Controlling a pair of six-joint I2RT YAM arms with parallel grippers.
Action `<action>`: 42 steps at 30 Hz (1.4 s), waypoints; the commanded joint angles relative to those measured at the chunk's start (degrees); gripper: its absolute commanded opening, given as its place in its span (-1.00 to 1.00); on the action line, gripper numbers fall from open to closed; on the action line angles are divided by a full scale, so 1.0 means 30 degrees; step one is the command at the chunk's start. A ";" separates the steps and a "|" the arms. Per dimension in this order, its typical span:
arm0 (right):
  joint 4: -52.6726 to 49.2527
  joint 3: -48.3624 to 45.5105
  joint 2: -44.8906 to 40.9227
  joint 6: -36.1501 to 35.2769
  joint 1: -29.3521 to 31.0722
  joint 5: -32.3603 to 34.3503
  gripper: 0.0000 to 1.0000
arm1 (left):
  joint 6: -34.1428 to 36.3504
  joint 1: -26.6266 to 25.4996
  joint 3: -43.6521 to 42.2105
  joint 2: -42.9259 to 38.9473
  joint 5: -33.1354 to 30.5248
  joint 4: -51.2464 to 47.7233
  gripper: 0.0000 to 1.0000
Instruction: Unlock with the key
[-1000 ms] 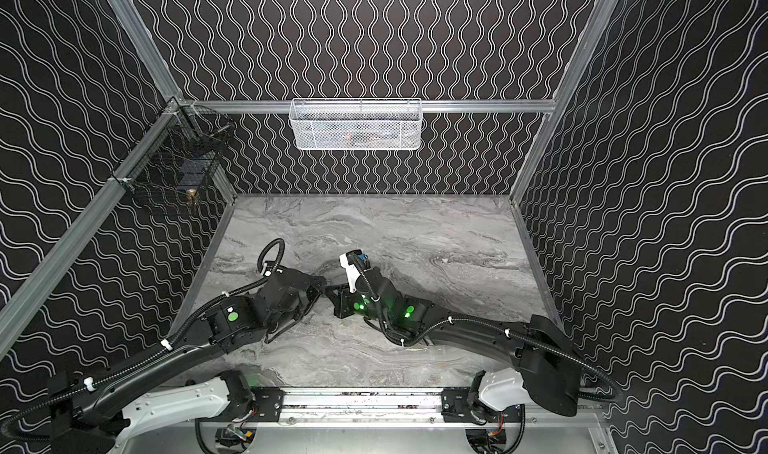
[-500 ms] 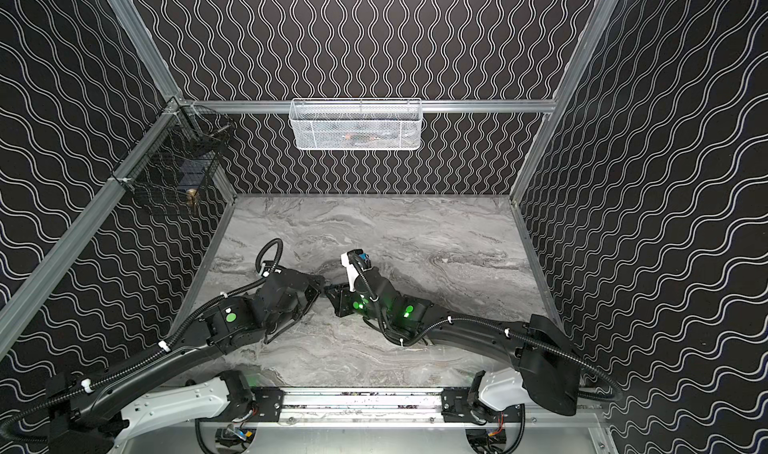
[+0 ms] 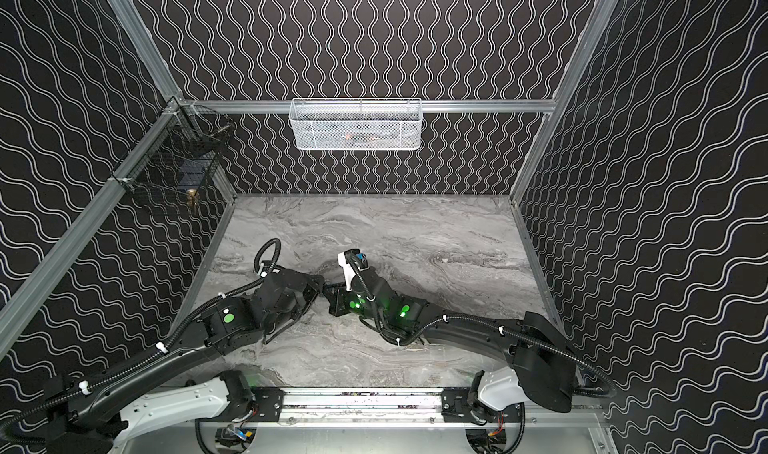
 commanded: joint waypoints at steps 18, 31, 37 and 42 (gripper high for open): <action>0.6245 -0.2277 0.0050 0.7525 -0.0063 -0.0157 -1.00 | -0.0317 0.0011 -0.1066 -0.0456 0.1053 0.4225 -1.00; 0.8784 -0.2958 -0.0463 0.9080 0.0051 0.1059 -1.00 | -0.1154 0.0011 -0.1846 -0.0690 0.1208 0.5350 -1.00; 0.8692 -0.2813 -0.0560 0.8813 0.0069 0.0937 -1.00 | -0.0944 0.0011 -0.1846 -0.0556 0.1240 0.5737 -1.00; 0.7561 -0.3105 -0.0733 0.7880 0.0086 0.1158 -1.00 | 0.0012 0.0011 -0.1062 -0.0594 0.0636 0.4175 -1.00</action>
